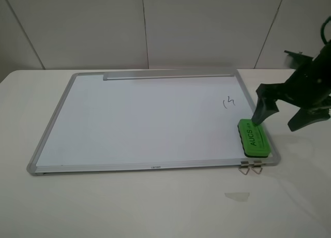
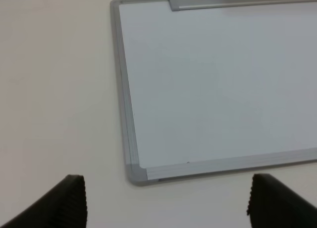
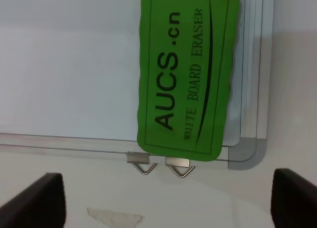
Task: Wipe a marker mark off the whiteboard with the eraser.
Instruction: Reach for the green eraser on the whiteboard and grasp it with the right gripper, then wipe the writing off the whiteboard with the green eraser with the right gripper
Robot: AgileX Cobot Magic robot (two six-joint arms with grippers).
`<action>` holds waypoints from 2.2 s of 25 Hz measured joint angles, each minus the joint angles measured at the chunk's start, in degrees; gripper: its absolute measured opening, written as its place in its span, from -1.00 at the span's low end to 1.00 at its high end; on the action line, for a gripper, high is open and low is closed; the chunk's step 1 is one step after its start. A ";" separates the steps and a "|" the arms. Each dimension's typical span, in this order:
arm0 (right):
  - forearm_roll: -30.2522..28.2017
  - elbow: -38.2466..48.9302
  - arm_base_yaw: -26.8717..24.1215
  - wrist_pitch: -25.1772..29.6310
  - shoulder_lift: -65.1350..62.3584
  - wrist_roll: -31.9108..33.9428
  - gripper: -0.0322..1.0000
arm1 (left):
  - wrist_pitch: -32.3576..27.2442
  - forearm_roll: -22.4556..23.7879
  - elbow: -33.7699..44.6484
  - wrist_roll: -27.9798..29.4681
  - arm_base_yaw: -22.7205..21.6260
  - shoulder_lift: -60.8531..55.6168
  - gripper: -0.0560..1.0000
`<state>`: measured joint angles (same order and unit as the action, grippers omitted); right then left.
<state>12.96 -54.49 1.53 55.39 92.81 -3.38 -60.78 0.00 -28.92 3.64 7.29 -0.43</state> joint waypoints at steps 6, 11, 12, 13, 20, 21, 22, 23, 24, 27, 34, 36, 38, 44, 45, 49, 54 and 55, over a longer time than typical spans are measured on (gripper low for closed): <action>-5.98 0.00 7.03 -5.67 3.25 2.36 0.66 | 0.00 0.00 0.00 0.00 0.00 0.00 0.40; -8.66 -0.11 9.11 -10.67 6.83 5.89 0.66 | 0.00 0.00 0.00 0.00 0.00 0.00 0.40; -8.91 -0.11 9.11 -11.47 8.04 6.06 0.66 | 0.00 0.00 0.00 0.00 0.00 0.00 0.40; -9.28 -0.11 9.11 -12.25 8.91 6.20 0.66 | 0.00 0.00 0.00 0.00 0.00 0.00 0.40; -12.26 -1.05 9.11 -13.88 14.15 11.12 0.66 | 0.00 0.00 0.00 0.00 0.00 0.00 0.40; -12.34 -1.50 9.11 -13.88 14.57 11.81 0.66 | 0.00 0.00 0.00 0.00 0.00 0.00 0.40; -12.34 -1.84 9.11 -13.88 14.81 12.14 0.66 | 0.00 0.00 0.00 0.00 0.00 0.00 0.40; -12.07 -2.05 9.11 -13.92 15.18 12.38 0.66 | 0.00 0.00 0.00 0.00 0.00 0.00 0.40; -11.49 -2.34 9.11 -13.92 15.46 12.54 0.66 | 0.00 0.00 0.00 0.00 0.00 0.00 0.40; -10.76 -2.52 9.11 -13.84 16.93 12.68 0.66 | 0.00 0.00 0.00 0.00 0.00 0.00 0.40; -11.07 -2.70 9.11 -13.07 18.46 12.82 0.66 | 0.00 0.00 0.00 0.00 0.00 0.00 0.40; -11.35 -2.70 9.11 -12.69 18.46 12.82 0.64 | 0.00 0.00 0.00 0.00 0.00 0.00 0.40; -11.57 -2.70 9.11 -11.57 18.46 12.82 0.53 | 0.00 0.00 0.00 0.00 0.00 0.00 0.40; -12.09 -2.70 9.11 -10.00 18.52 12.88 0.25 | 0.00 0.00 0.00 0.00 0.00 0.00 0.40; -12.14 -2.70 9.11 -9.94 18.52 12.88 0.25 | 0.00 0.00 0.00 0.00 0.00 0.00 0.40; -12.52 -2.70 9.11 -9.71 18.52 12.88 0.25 | 0.00 0.00 0.00 0.00 0.00 0.00 0.40; -12.96 -4.93 9.90 -5.88 18.82 11.53 0.25 | 0.00 0.00 0.00 0.00 0.00 0.00 0.40; -12.96 -5.86 10.41 -4.71 18.89 11.18 0.25 | 0.00 0.00 0.00 0.00 0.00 0.00 0.40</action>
<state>0.00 -60.35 11.94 50.68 111.70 7.80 -60.78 0.00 -28.92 3.64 7.29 -0.43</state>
